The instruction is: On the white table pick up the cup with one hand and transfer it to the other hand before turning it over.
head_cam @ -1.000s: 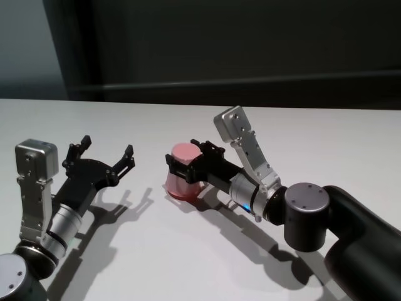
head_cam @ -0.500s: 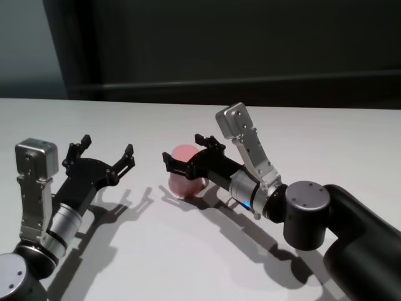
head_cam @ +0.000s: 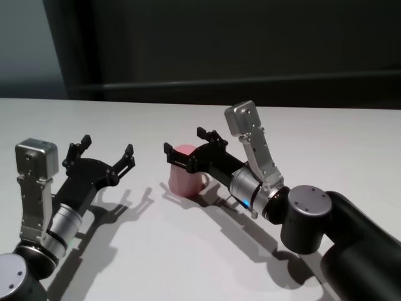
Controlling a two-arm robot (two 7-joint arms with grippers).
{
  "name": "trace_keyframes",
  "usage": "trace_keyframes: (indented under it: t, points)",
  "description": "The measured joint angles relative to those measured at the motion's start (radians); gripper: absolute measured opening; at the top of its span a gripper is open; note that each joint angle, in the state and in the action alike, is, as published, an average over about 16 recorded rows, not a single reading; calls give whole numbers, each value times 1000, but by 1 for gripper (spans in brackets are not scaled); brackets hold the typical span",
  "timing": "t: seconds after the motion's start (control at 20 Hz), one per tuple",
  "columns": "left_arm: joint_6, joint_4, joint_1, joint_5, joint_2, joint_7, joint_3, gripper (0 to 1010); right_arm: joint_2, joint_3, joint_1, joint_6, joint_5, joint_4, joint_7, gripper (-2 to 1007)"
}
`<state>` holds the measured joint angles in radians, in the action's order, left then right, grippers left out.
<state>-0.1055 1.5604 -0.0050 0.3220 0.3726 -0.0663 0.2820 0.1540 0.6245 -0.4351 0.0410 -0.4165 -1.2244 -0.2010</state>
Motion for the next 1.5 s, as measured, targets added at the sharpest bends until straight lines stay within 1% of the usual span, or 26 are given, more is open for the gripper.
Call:
trace_keyframes:
  t: [0.2, 0.35, 0.45, 0.6, 0.8, 1.1, 1.3, 1.5]
  points:
    - [0, 0, 0, 0, 0, 0, 0, 1001, -10, -24, 18, -54, 11, 3, 17, 1002]
    - [0, 0, 0, 0, 0, 0, 0, 1001, -12, -45, 36, -94, 21, -1, 36, 1002]
    - [0, 0, 0, 0, 0, 0, 0, 1001, -9, -59, 49, -115, 30, -10, 52, 1002]
    - [0, 0, 0, 0, 0, 0, 0, 1001, 1, -80, 69, -132, 46, -29, 77, 1002]
    - [0, 0, 0, 0, 0, 0, 0, 1001, 23, -107, 99, -135, 64, -66, 107, 1002]
    - [0, 0, 0, 0, 0, 0, 0, 1001, 58, -148, 150, -122, 83, -128, 144, 1002]
    - [0, 0, 0, 0, 0, 0, 0, 1001, 74, -170, 184, -114, 95, -162, 165, 1002]
    - [0, 0, 0, 0, 0, 0, 0, 1001, 84, -190, 217, -110, 107, -188, 184, 1002]
